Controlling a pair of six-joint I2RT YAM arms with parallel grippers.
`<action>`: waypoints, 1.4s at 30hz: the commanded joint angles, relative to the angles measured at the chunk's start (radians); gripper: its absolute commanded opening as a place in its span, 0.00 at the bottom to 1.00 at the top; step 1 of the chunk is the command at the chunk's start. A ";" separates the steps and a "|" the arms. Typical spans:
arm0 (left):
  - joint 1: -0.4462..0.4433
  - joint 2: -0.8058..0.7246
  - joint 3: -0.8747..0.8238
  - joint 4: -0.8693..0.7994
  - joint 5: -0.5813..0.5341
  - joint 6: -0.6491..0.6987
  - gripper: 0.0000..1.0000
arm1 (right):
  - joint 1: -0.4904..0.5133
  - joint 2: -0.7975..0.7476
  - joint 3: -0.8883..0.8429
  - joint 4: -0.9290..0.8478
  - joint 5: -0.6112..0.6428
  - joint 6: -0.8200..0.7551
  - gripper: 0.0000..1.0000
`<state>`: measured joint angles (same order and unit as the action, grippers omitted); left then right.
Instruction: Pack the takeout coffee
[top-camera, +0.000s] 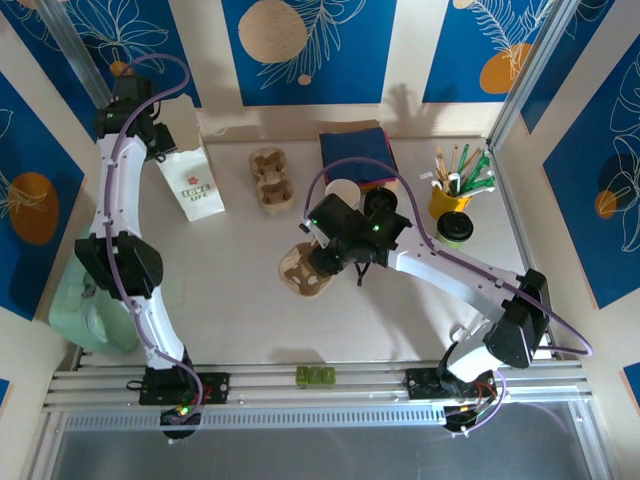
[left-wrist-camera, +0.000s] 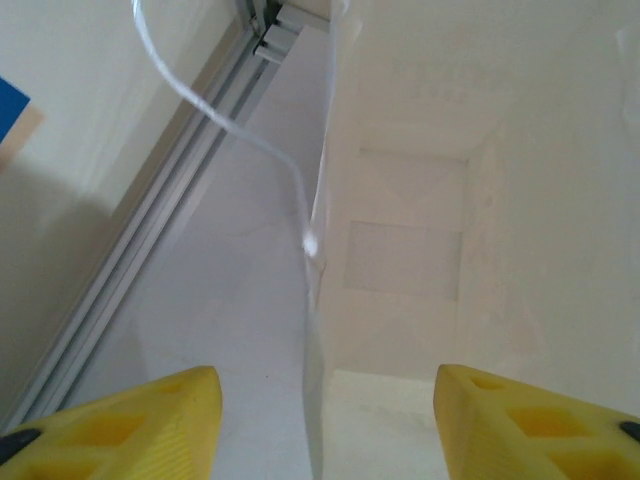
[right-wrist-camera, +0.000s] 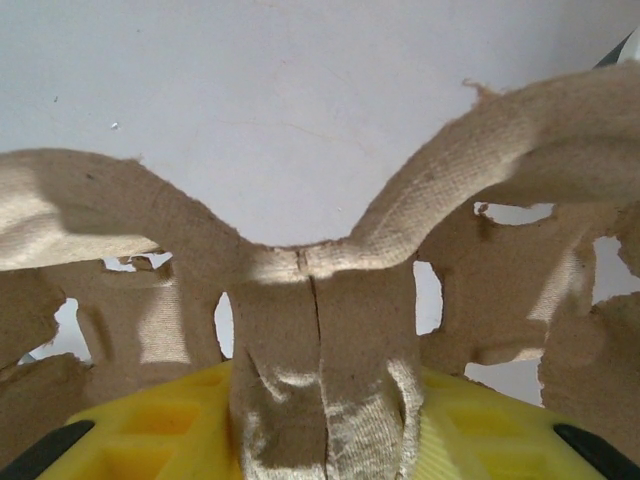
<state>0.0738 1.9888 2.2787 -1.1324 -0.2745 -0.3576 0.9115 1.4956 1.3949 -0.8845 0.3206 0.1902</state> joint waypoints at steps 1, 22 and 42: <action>0.015 0.047 0.085 -0.041 -0.025 0.035 0.53 | -0.008 -0.037 -0.013 -0.004 -0.031 -0.011 0.40; 0.041 0.169 0.147 0.000 0.046 0.027 0.09 | -0.028 -0.098 -0.058 -0.004 -0.024 -0.014 0.39; -0.025 -0.190 -0.247 -0.011 0.174 -0.074 0.00 | -0.046 -0.149 -0.053 -0.036 -0.041 -0.011 0.39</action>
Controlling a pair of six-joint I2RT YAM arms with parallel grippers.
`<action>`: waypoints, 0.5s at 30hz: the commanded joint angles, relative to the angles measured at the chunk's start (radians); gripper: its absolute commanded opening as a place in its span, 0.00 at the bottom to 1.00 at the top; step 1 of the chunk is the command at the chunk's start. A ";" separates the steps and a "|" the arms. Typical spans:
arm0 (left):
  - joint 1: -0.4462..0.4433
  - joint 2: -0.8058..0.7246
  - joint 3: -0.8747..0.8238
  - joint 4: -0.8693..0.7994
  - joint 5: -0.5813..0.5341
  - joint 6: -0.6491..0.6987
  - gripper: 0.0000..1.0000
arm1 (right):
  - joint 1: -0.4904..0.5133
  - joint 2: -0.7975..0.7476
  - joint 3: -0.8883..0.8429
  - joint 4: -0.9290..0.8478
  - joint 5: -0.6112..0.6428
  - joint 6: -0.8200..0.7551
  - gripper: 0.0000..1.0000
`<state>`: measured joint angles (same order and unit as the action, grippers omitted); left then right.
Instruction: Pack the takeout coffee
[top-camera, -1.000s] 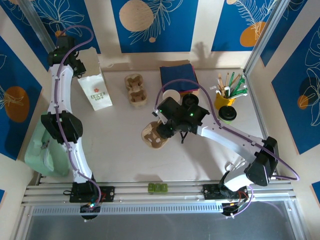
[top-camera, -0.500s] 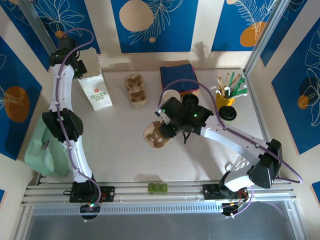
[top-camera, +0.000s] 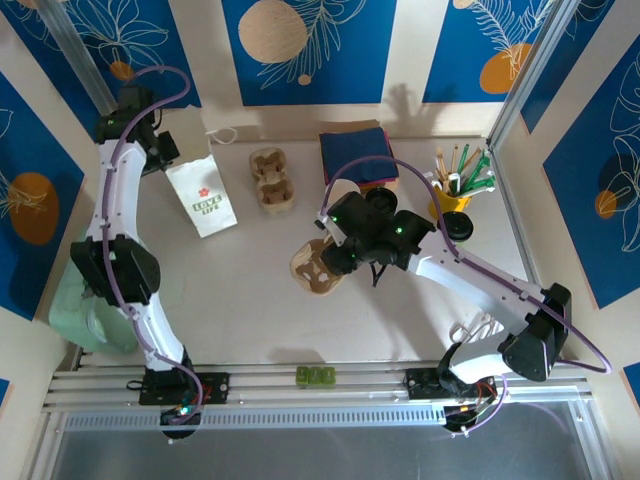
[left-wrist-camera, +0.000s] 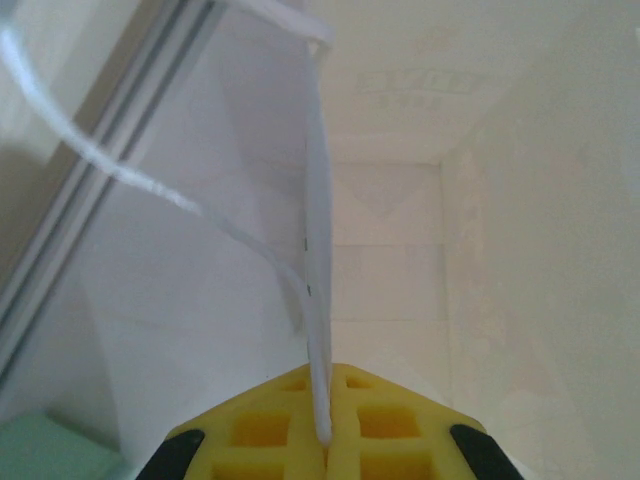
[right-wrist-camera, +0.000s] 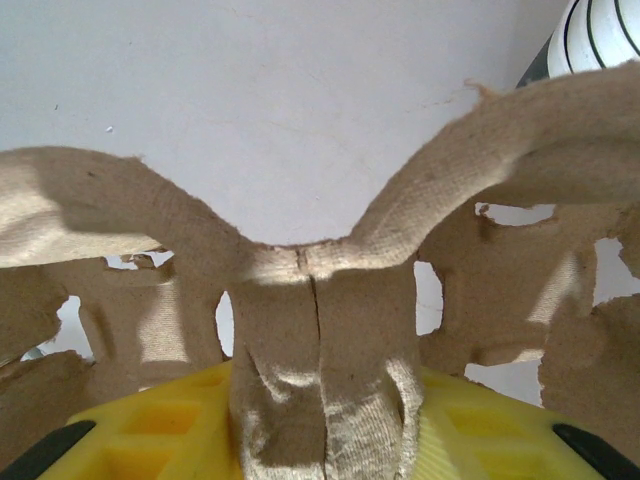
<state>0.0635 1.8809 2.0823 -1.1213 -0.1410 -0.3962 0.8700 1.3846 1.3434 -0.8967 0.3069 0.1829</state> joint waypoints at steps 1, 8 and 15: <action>-0.018 -0.113 -0.087 -0.015 0.049 -0.040 0.00 | -0.005 -0.041 -0.002 -0.026 -0.027 -0.003 0.40; -0.049 -0.326 -0.311 0.011 0.080 -0.072 0.00 | -0.005 -0.059 -0.008 -0.036 -0.023 0.002 0.40; -0.076 -0.559 -0.542 0.048 0.144 -0.106 0.01 | -0.005 -0.073 -0.007 -0.045 -0.021 0.004 0.39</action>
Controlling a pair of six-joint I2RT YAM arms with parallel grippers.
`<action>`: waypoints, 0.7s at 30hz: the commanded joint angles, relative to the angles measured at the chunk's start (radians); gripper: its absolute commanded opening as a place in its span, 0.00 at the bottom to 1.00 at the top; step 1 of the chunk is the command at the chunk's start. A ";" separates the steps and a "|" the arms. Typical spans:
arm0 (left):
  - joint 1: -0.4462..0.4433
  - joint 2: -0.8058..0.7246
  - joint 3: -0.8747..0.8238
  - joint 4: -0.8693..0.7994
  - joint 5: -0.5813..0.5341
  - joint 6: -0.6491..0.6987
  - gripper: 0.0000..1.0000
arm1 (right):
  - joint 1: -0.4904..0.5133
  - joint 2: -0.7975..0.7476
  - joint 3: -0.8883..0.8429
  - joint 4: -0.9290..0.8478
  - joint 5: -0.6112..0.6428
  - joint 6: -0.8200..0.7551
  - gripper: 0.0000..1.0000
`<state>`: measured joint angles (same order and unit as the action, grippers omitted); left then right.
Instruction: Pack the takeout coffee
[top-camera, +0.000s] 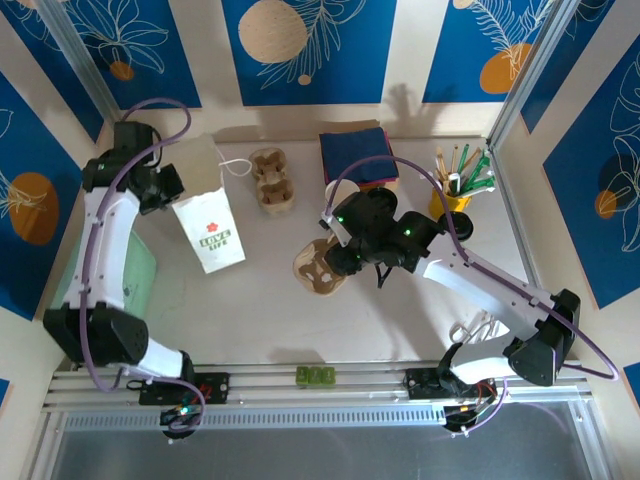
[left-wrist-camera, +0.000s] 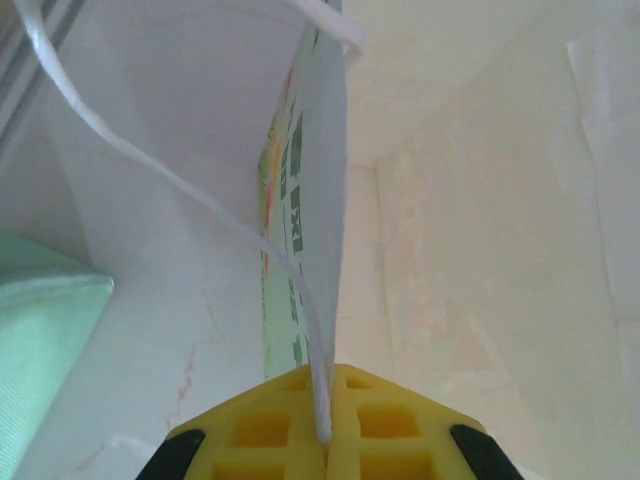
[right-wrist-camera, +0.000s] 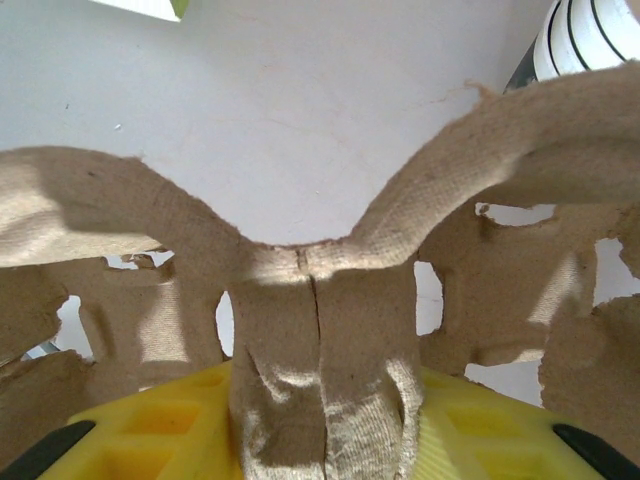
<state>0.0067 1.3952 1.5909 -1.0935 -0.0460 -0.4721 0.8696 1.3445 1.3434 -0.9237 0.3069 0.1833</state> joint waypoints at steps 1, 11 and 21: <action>-0.027 -0.097 -0.071 0.018 0.049 -0.036 0.01 | -0.004 -0.036 -0.006 -0.020 -0.020 0.004 0.39; -0.150 -0.303 -0.233 -0.011 0.055 -0.117 0.00 | -0.005 -0.040 0.033 -0.053 -0.015 -0.010 0.39; -0.313 -0.396 -0.327 -0.010 0.025 -0.223 0.00 | 0.001 -0.039 0.105 -0.120 0.000 -0.029 0.39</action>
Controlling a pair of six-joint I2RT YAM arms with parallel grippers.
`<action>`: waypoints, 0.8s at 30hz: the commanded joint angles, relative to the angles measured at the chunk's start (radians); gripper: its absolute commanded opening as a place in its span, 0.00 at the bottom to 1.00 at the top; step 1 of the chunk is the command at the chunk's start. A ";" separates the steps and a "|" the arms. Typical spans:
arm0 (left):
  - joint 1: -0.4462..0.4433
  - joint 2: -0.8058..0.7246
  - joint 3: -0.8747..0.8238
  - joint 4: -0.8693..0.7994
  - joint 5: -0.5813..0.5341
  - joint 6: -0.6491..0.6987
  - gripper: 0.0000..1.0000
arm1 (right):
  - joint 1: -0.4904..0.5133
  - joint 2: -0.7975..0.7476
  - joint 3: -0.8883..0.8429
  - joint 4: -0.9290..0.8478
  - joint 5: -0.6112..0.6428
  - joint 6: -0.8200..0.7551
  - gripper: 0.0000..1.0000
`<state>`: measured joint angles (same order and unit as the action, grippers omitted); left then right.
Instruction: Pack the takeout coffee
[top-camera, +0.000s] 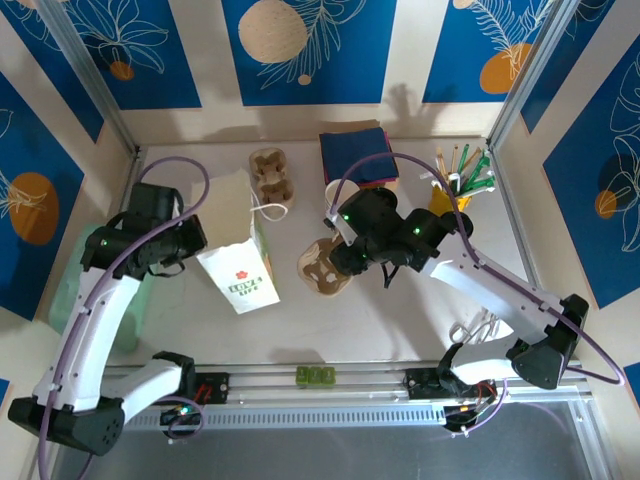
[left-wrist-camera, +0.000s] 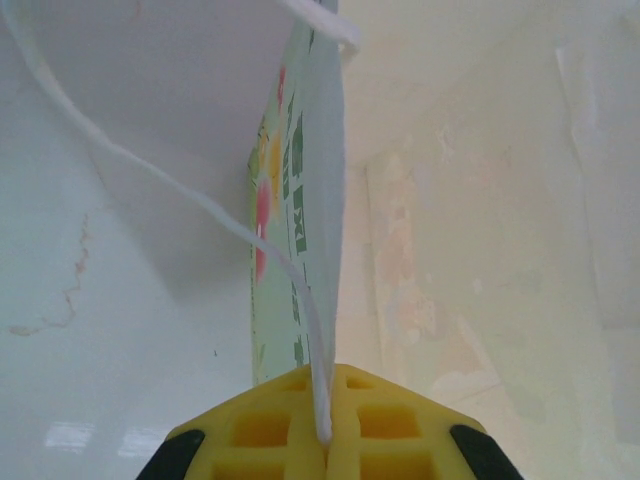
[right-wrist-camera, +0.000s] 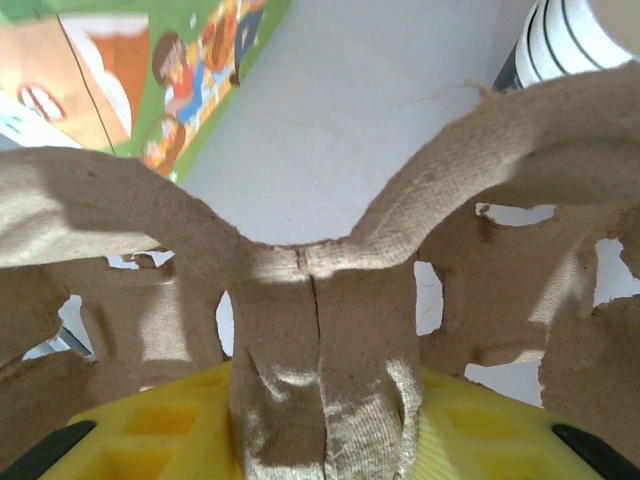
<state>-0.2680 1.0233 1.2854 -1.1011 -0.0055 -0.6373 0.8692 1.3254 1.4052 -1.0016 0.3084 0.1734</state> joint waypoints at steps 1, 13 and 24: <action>-0.056 -0.025 -0.028 0.004 -0.016 -0.066 0.00 | 0.003 -0.022 0.051 -0.047 0.001 -0.020 0.39; -0.305 0.003 -0.058 0.100 -0.143 -0.156 0.00 | 0.031 -0.049 0.160 -0.172 0.058 -0.023 0.39; -0.473 0.084 -0.056 0.183 -0.203 -0.177 0.00 | 0.129 -0.085 0.337 -0.340 0.175 -0.012 0.39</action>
<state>-0.7071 1.0973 1.2312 -0.9516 -0.1833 -0.7929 0.9791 1.2697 1.7012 -1.2697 0.4347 0.1604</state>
